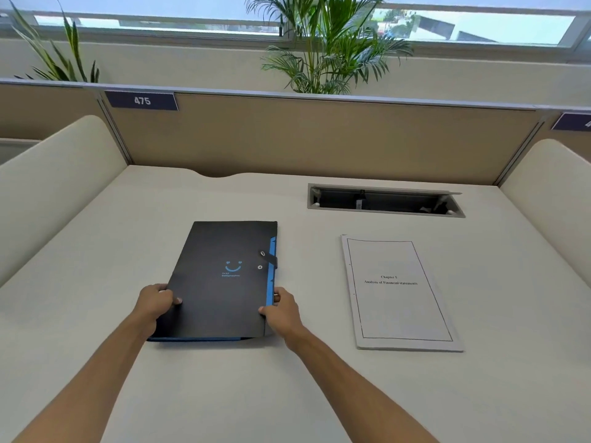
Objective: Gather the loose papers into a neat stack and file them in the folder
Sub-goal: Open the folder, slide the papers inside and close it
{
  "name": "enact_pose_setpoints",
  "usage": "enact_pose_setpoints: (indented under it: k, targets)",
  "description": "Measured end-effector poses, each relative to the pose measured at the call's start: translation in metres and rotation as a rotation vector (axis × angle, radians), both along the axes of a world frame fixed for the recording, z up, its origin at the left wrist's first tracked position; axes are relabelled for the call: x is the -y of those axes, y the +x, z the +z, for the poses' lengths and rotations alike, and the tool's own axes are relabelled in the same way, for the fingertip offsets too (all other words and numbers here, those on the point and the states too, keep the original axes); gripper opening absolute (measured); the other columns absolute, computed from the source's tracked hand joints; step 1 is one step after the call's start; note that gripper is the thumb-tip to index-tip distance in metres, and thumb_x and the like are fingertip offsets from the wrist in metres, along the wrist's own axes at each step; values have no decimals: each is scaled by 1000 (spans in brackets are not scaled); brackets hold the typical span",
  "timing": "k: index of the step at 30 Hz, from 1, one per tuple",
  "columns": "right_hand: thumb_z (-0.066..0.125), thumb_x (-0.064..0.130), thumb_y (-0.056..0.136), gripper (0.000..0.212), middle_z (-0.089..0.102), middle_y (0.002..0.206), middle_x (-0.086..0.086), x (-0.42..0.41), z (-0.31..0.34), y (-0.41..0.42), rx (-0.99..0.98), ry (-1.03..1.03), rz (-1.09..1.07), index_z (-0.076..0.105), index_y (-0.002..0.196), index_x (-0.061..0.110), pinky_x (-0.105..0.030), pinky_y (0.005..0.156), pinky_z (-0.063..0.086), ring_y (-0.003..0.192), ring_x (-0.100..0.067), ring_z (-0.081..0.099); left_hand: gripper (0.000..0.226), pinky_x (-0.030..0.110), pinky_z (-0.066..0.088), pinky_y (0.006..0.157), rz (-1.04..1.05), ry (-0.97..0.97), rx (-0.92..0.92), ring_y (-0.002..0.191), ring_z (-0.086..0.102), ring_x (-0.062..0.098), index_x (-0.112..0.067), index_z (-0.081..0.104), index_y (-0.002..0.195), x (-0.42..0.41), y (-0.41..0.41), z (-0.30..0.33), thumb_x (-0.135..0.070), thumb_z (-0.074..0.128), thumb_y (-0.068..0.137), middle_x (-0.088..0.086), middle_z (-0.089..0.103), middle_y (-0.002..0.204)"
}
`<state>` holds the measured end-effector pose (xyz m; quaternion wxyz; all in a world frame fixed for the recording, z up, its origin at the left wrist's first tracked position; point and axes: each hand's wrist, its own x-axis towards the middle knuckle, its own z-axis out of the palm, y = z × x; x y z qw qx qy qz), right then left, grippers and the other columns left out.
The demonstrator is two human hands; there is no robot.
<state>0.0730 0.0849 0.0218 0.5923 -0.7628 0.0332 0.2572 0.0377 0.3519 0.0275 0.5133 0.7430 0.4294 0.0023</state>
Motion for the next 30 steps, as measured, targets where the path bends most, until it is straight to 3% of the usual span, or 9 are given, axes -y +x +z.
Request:
enact_pose_setpoints:
  k: [2,4,7,10,13,17,23,26,30]
  targets:
    - [60,1,87,40,62,108,0,8,-1,2,11,-25,-11,53,124,14,-14,67,47,93,-14,60,33,37,46,88,12,-51,41,94,59,33,-3,66,102,9,2,1,16,59,76,21,67,110]
    - [59,0,87,40,61,108,0,16,0,4,31,-65,-17,53,124,13,-19,74,51,95,-16,60,35,36,45,84,21,-77,69,93,59,33,-2,64,106,20,6,1,16,59,76,21,66,109]
    - [58,-1,85,37,63,109,-4,30,0,6,105,-141,-22,55,120,12,-34,88,56,97,-21,62,41,37,46,86,23,-86,94,96,60,33,0,59,117,36,11,-2,15,58,79,19,65,110]
    - [58,0,86,37,63,111,-5,44,2,6,191,-207,-12,55,120,14,-36,89,57,94,-21,61,43,37,46,84,6,-71,98,101,61,33,-2,56,121,55,15,-3,12,59,80,19,64,111]
    - [57,5,87,48,59,120,-9,59,3,6,246,-333,-11,46,134,12,-39,94,54,108,-27,61,43,40,48,87,-19,-37,88,103,61,35,-3,56,122,75,19,-5,8,61,81,19,65,113]
    - [53,16,87,57,59,117,-8,81,4,4,361,-512,36,37,142,15,-34,79,53,99,-23,60,42,53,44,99,-77,27,46,104,61,37,-6,57,119,96,24,-13,1,65,79,17,66,113]
    - [44,43,98,51,54,123,-9,103,2,4,517,-871,255,40,142,18,-38,90,51,110,-24,54,43,45,34,93,-148,345,-136,116,49,37,-15,59,121,125,22,-14,-15,68,79,13,58,124]
    - [41,48,99,50,48,133,-9,109,1,3,541,-933,307,42,140,19,-37,91,46,115,-24,50,39,46,33,96,-230,467,-234,120,44,38,-12,55,121,133,20,-8,-18,61,83,17,48,126]
    - [38,50,99,51,47,133,-8,115,4,5,611,-921,337,43,138,18,-35,87,44,112,-23,49,22,46,33,94,-284,613,-276,117,41,36,-9,50,102,145,15,2,-22,52,84,18,45,124]
